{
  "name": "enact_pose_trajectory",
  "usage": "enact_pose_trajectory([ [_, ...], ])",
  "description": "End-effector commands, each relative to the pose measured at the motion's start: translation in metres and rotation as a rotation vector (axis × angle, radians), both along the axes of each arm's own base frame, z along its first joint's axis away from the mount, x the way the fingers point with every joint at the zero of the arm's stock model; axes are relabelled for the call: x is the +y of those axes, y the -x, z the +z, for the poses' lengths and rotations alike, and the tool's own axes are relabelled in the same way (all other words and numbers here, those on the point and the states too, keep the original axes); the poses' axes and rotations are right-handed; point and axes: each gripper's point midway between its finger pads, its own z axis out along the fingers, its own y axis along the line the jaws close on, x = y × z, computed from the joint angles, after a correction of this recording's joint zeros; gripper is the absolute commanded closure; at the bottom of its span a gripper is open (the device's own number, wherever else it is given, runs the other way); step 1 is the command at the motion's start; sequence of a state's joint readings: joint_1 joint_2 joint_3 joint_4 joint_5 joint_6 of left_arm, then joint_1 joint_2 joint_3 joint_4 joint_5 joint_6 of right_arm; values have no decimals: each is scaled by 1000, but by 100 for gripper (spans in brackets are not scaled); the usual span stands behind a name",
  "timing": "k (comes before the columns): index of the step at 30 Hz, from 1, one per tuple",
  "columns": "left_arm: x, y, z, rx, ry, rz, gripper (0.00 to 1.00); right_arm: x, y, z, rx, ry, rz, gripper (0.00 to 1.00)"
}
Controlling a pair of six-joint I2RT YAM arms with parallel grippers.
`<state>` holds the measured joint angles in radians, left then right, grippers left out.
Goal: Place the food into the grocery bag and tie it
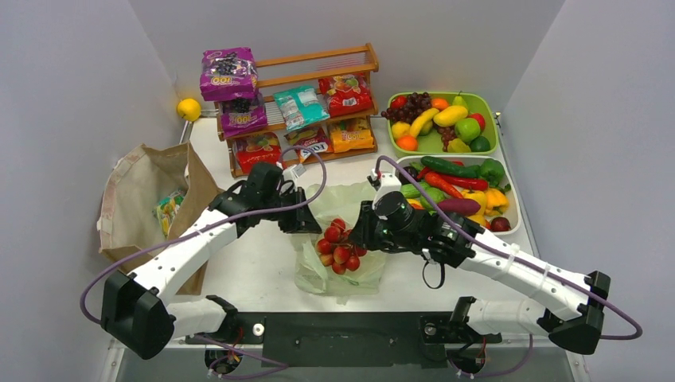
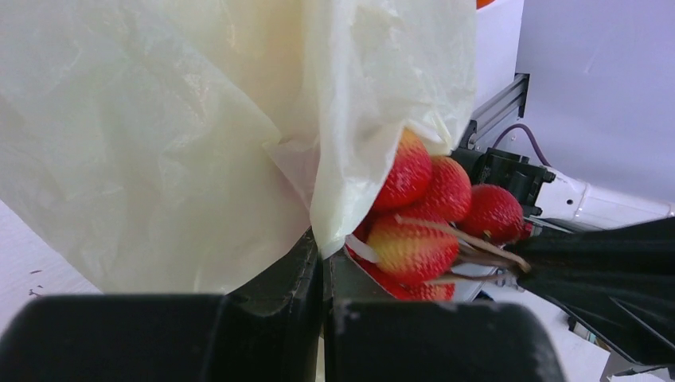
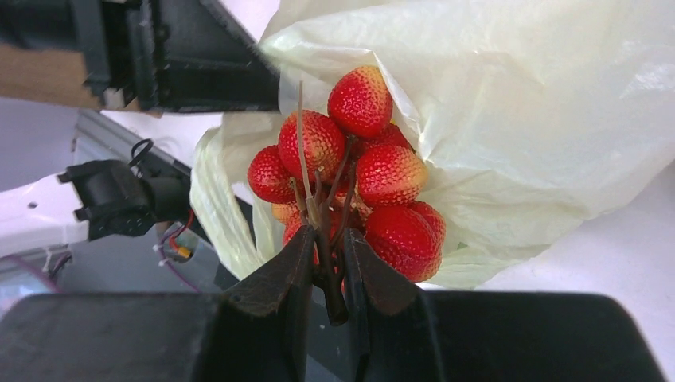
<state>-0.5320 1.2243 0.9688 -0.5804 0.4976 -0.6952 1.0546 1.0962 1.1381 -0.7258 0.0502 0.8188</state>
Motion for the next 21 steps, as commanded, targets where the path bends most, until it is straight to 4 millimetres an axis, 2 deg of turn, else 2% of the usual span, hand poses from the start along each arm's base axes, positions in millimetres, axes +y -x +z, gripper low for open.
enact_pose_trajectory([
  [1, -7, 2, 30, -69, 28, -13, 100, 12, -23, 23, -82, -55, -80, 100],
  [6, -10, 1, 36, -66, 46, 13, 100, 32, -22, 24, -66, -59, -47, 100],
  [14, -11, -3, 45, -70, 84, 94, 100, 73, -1, 23, -10, -97, 30, 100],
  [17, -10, -2, 52, -70, 104, 118, 100, 79, -7, 21, -16, -97, 5, 100],
  [21, -4, 4, 59, -64, 109, 147, 100, 81, -25, 25, -72, -118, -63, 100],
])
